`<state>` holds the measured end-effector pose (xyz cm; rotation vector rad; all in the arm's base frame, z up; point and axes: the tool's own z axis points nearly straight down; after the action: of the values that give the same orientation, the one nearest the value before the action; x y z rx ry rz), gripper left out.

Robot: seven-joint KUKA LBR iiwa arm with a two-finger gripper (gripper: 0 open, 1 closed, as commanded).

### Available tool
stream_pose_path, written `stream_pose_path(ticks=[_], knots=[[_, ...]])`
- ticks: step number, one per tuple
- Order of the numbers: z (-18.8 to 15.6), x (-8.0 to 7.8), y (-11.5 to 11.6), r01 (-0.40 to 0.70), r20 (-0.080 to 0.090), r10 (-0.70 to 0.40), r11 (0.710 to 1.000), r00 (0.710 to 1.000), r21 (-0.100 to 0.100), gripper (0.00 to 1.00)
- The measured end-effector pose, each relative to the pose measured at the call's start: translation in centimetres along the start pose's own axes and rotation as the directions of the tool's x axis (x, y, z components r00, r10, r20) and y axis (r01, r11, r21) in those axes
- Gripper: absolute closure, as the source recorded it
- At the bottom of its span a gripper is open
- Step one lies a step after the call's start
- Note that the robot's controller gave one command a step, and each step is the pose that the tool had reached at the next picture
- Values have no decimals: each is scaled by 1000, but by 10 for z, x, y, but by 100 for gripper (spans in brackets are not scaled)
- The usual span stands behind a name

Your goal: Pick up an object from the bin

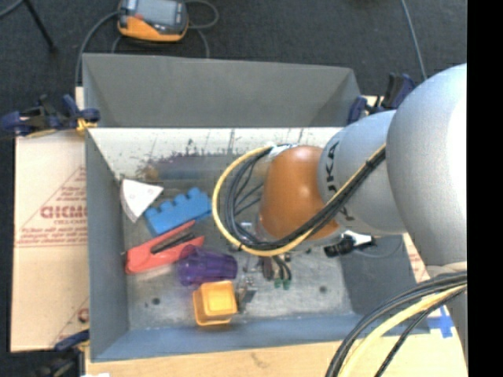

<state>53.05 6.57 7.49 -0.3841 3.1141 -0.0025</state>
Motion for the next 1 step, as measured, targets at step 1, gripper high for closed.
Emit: stream_pose_path(ticks=[1], knots=[[1,-12,-1,61,9,-61,998,998,1,100]])
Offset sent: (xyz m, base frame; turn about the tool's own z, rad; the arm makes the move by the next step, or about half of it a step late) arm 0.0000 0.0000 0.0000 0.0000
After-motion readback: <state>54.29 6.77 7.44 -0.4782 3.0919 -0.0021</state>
